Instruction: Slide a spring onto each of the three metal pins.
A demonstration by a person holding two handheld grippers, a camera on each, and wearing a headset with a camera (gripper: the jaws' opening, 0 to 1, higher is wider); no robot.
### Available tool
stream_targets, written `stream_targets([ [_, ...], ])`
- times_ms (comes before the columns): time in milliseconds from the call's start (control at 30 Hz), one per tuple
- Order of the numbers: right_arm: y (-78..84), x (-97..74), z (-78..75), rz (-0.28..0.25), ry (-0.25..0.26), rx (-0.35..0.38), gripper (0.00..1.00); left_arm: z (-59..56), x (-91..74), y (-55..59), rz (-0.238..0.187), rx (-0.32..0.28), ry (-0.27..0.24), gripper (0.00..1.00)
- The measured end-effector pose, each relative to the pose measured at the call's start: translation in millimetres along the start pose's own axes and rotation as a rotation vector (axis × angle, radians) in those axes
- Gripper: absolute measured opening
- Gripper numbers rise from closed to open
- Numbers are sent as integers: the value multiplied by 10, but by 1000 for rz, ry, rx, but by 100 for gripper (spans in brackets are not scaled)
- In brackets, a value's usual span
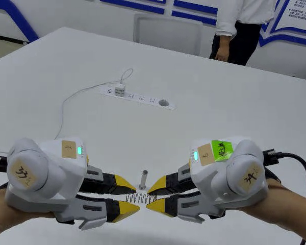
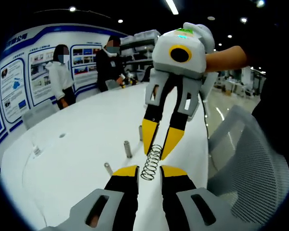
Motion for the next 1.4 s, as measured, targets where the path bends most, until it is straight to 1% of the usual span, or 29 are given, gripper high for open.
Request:
stream_targets([
  [67,-1,7,3,2,3,-5,10,5,8,-4,3,0,4,15],
  [100,1,9,0,4,3,-5,10,-3,14,0,7,-3,14,15],
  [200,-2,17,10,4,-3,-6,10,1,30,23,38,26,21,14],
  [367,-17,0,-26,-8,9,6,10,28,32,9,41,81,-2,12],
  [433,-16,-1,-23,-10,9,9,10,19,32,8,39,89,6,11],
  [467,-14,-1,-18,-11,9,5,10,15,32,11,43,117,10,11],
  [500,-12,0,-13,-10,10,0,10,7,33,10,43,125,15,11],
  [600,-8,-1,-9,-9,7,-8,11,0,37,9,48,130,23,10],
  [633,-11,-2,-20,-14,15,-7,11,10,38,10,53,135,13,10],
  [700,-23,-12,-49,-31,30,10,11,25,43,9,55,136,5,10],
  [767,-29,-20,-62,-37,29,23,12,28,44,6,57,135,5,10],
  [867,-34,-32,-81,-43,24,45,18,30,36,-4,59,134,4,10],
  [900,-35,-35,-84,-46,28,44,18,33,33,-8,59,136,-1,10],
  [967,-35,-50,-103,-56,28,56,18,51,15,-28,56,144,-21,10],
  [1033,-17,-56,-122,-57,23,77,18,58,-4,-52,43,137,-21,10],
  [1133,5,-59,-139,-54,23,82,17,60,-10,-56,48,149,-17,10],
  [1167,3,-64,-138,-58,16,88,14,62,-13,-52,51,153,-17,10],
  [1200,-19,-66,-115,-76,-9,101,11,63,-15,-48,52,153,-17,10],
  [1233,-16,-79,-119,-70,-4,104,11,58,-19,-45,51,153,-14,10],
  [1300,-14,-72,-103,-65,-10,102,11,44,-22,-45,47,151,-9,10],
  [1400,-12,-76,-90,-58,-15,98,10,26,-11,-50,52,164,-2,10],
])
Point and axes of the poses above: the centre of the closed fingertips' face, and the gripper's own axes: x roughly forward along the fingers, z roughly to its left, y roughly out of its underside, the point moved 7 cm from there along -x, roughly backward along the fingers, and after that the axes turned 14 degrees about x, right-handed, at the moved point
